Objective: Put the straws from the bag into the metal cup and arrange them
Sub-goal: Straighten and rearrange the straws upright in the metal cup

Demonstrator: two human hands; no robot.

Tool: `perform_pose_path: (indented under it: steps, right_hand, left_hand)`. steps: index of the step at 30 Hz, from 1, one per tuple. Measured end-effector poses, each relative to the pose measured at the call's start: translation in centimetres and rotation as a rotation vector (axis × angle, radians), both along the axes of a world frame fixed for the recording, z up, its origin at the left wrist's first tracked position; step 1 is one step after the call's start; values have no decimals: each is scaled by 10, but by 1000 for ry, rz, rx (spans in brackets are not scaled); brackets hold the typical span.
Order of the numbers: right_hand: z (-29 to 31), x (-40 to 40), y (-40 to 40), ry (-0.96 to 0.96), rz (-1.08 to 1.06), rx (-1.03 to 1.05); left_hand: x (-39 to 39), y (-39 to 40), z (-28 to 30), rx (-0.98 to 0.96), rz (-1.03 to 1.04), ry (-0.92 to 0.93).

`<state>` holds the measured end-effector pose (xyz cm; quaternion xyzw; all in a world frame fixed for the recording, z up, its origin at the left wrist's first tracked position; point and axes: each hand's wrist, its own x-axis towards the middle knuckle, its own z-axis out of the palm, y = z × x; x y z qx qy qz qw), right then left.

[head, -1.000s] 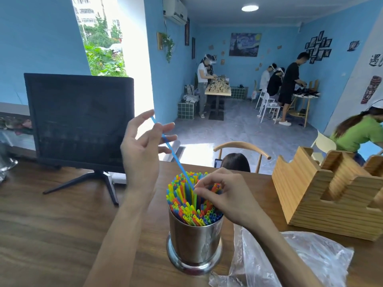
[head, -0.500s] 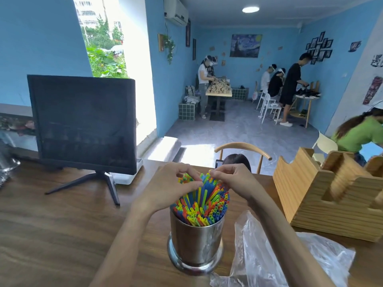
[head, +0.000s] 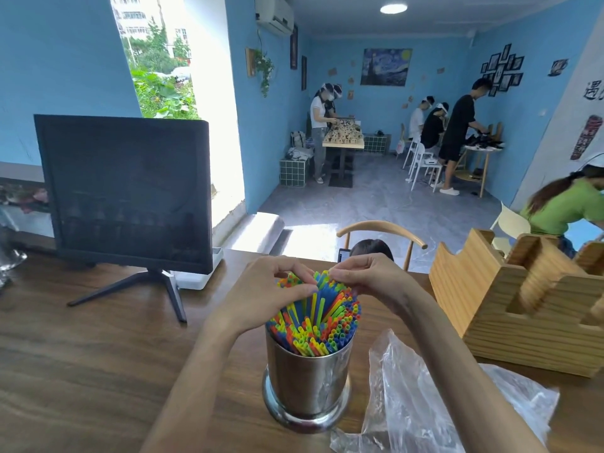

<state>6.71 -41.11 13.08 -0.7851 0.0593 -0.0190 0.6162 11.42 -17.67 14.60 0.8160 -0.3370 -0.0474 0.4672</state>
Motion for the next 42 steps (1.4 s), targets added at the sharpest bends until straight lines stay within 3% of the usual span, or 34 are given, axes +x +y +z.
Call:
perform_pose_path:
  steps: [7,12,23,27,30,34,38,42]
  right_hand:
    - [3,2,-2,11,-39,70]
    - [30,-10,5,-151,-132,217]
    - [89,-42,45,-570,-191,276]
    - [104,-58,40,-706,-230,462]
    - [102,-64,29,-732,-255,682]
    - [79,-58,27,-583,-248,793]
    - [42,-50,34,-416,-145,585]
    - [18,-49,37,-345,-141,86]
  left_hand:
    - [0,2,1,24,-11,-3]
    - [-5,-1,5,21,-38,-8]
    - [-15,-21,18,-30,-47,-69]
    - [-16,-11,19,-50,-45,-25]
    - [-13,0,25,-247,-18,45]
    - [-2,21,29,-714,47,199]
    - [2,23,34,-1051,81,362]
    - [-5,19,39,-1036,164,242]
